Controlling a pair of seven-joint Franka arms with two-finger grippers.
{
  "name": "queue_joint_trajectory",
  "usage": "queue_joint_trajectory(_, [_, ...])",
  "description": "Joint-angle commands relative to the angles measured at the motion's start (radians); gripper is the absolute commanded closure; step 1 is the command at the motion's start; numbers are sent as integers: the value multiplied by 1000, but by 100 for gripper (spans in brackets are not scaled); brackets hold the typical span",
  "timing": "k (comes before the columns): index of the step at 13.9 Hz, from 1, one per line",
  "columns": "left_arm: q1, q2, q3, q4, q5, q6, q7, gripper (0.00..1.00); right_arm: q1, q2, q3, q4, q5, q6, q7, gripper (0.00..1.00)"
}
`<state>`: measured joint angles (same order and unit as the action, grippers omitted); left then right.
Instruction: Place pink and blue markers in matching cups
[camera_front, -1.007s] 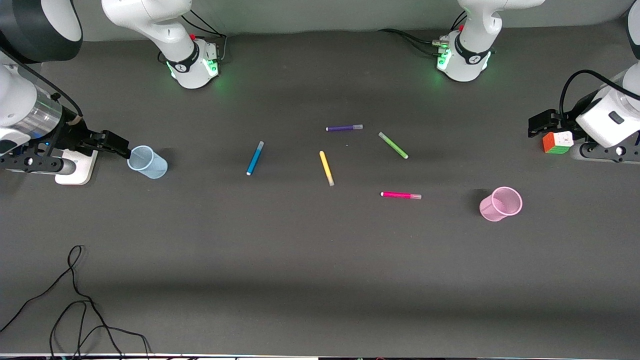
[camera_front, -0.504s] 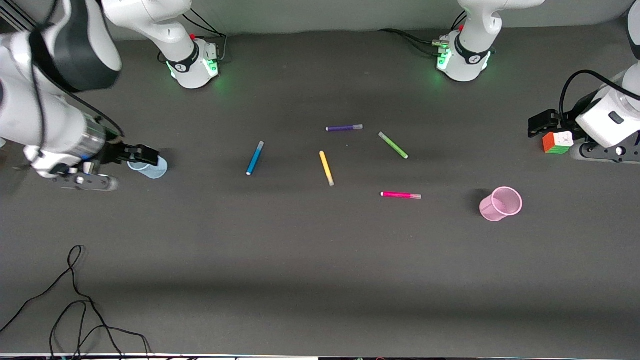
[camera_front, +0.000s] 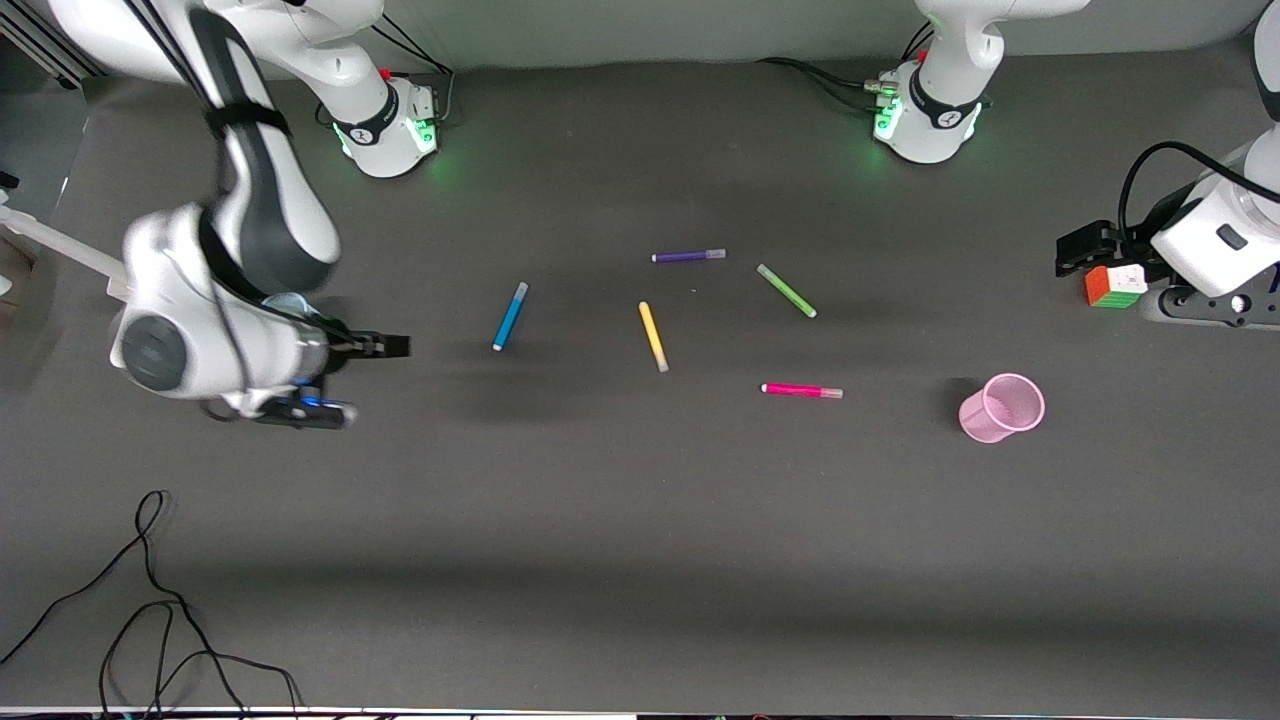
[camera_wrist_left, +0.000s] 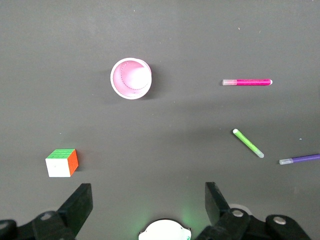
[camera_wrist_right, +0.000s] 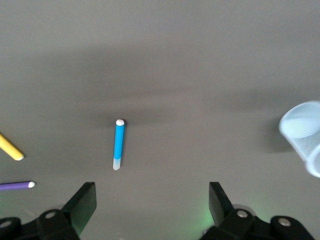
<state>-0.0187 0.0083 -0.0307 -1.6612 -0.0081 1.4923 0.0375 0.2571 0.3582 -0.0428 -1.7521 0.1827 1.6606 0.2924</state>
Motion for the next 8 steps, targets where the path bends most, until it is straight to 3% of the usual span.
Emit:
queue_joint_trajectory(1, [-15,13,0,12,5,3,10,0,5,62,72,-30,15,33,138,0])
queue_joint_trajectory(4, [-61,13,-8,18,5,3,39,1,10,135,100,-70,61,92,214,0])
queue_joint_trajectory(8, [-133,13,-18,12,-10,-7,224,1,33,151,119,-196,104,273,229,0])
